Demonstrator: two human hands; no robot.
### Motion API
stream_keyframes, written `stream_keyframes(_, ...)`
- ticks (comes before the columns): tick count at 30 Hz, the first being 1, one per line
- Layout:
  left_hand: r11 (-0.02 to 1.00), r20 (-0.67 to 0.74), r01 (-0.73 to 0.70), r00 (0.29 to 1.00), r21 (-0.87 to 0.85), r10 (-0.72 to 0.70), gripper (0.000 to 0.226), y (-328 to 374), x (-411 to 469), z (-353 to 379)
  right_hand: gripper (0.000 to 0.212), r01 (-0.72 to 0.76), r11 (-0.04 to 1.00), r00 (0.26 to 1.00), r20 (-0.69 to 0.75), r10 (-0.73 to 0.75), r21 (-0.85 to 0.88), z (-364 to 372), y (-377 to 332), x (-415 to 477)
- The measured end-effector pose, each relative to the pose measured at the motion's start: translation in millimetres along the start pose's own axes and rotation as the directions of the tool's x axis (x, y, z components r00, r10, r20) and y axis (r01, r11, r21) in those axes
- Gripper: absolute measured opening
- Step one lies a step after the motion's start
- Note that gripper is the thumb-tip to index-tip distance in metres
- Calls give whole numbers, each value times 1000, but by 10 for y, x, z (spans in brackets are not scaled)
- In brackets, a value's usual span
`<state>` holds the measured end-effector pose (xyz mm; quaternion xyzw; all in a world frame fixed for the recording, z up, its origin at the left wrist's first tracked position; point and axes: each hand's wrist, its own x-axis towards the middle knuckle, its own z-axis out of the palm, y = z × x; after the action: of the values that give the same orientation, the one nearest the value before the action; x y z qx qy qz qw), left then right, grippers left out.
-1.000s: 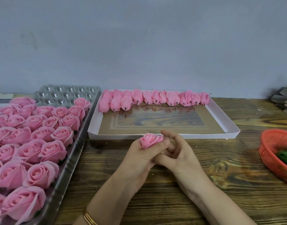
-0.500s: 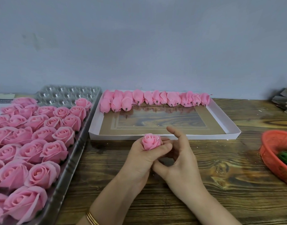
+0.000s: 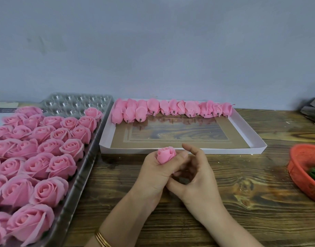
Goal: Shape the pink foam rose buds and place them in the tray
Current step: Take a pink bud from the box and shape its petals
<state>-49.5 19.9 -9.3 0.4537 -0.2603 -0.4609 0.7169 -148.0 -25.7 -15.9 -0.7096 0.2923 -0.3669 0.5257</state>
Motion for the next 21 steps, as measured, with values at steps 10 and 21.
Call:
stream_keyframes(10,999,89,-12,996,38,9,20,49,-6,-25,73,-62,994,997,41,59,86,-49,-32,39)
stream_keyframes(21,955,-32,-143,987,261,157,6,33,-30,25,49,-242,889,970,67,235,388,-116,-26,91)
